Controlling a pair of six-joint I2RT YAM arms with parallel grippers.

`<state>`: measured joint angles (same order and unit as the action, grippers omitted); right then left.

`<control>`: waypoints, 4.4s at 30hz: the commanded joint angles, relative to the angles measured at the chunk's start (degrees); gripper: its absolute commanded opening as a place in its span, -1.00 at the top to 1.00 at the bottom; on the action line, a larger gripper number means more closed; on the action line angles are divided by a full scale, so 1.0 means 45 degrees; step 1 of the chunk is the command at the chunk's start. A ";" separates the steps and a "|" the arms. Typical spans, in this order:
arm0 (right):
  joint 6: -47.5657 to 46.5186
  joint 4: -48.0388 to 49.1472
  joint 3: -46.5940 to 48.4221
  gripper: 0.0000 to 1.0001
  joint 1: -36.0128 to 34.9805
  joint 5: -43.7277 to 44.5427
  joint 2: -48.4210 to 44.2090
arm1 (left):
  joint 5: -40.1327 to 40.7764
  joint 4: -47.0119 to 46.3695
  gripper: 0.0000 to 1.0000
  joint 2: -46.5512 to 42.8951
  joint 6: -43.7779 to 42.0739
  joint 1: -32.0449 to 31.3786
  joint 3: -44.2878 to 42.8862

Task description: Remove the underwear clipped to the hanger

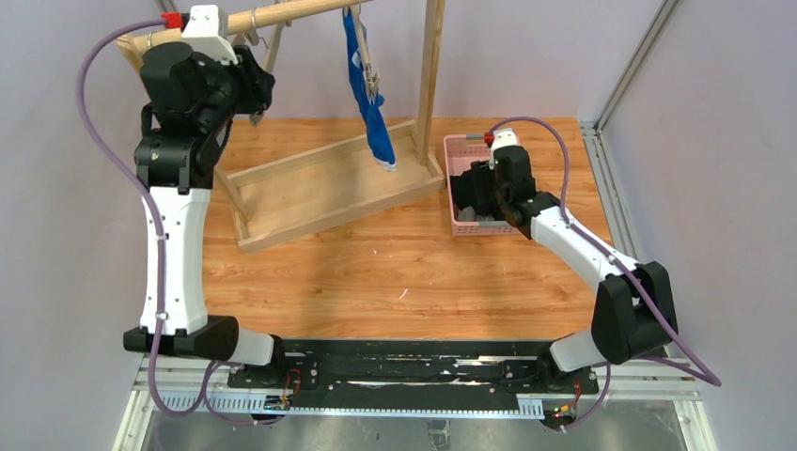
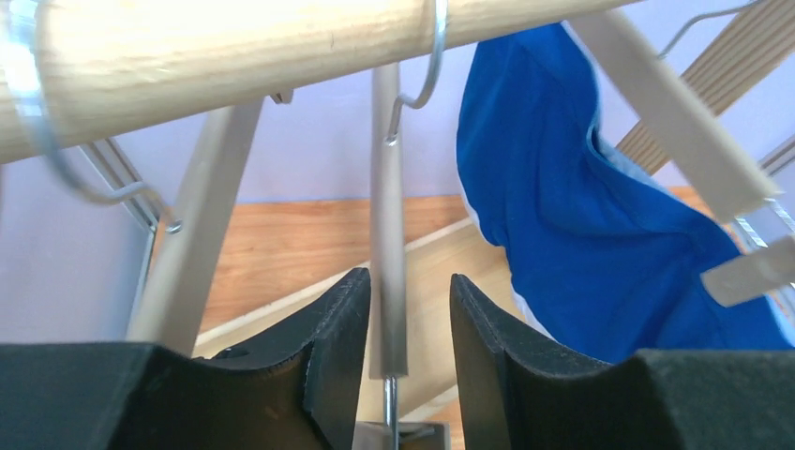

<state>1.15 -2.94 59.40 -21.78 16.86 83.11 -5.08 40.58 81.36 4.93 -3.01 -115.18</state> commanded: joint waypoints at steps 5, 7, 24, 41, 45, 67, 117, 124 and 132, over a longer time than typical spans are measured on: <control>-0.0392 -0.0304 0.0639 -0.51 -0.0985 0.0157 -0.1682 | 0.0373 -0.0455 0.08 -0.2530 -0.0493 0.0101 0.0527; -0.0589 -0.0184 0.0826 -0.48 -0.1352 0.0279 -0.2068 | 0.0463 -0.0475 0.08 -0.3102 -0.0542 0.0101 0.0919; -0.0247 0.1752 0.3488 0.68 -0.3195 -0.1068 -0.1079 | -0.0056 -0.0541 0.33 -0.1912 -0.0761 -0.3981 -0.0597; -0.0705 0.3256 0.3685 0.87 -0.4783 -0.1273 0.0063 | 0.0502 -0.4960 0.07 0.0388 -0.0014 -0.4664 -0.0115; -0.0997 0.3536 0.3715 0.93 -0.5129 -0.1335 0.0194 | 0.0641 -0.5530 0.04 0.0780 0.0331 -0.4668 -0.0143; -0.3019 0.4364 0.4108 0.99 -0.6997 -0.0648 0.1300 | 0.2690 -0.5124 -0.07 0.2492 -0.0159 -0.4677 -0.1047; -0.3525 0.5199 0.1988 0.94 -0.7046 -0.0050 0.0524 | 0.2104 -0.4533 1.00 0.3767 -0.1155 -0.4669 -0.2352; -0.3565 0.5237 0.1674 0.94 -0.7037 0.0031 0.0359 | 0.2260 -0.5041 1.00 0.3140 -0.1329 -0.4680 -0.1937; -0.3531 0.5257 0.1421 0.96 -0.7036 0.0228 0.0268 | 0.2155 -0.4749 0.99 0.2644 -0.1302 -0.4679 -0.1874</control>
<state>-14.02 18.63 66.83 -52.53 16.19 86.28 4.47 22.28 96.23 -0.25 -23.77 -122.43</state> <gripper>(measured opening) 0.024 0.077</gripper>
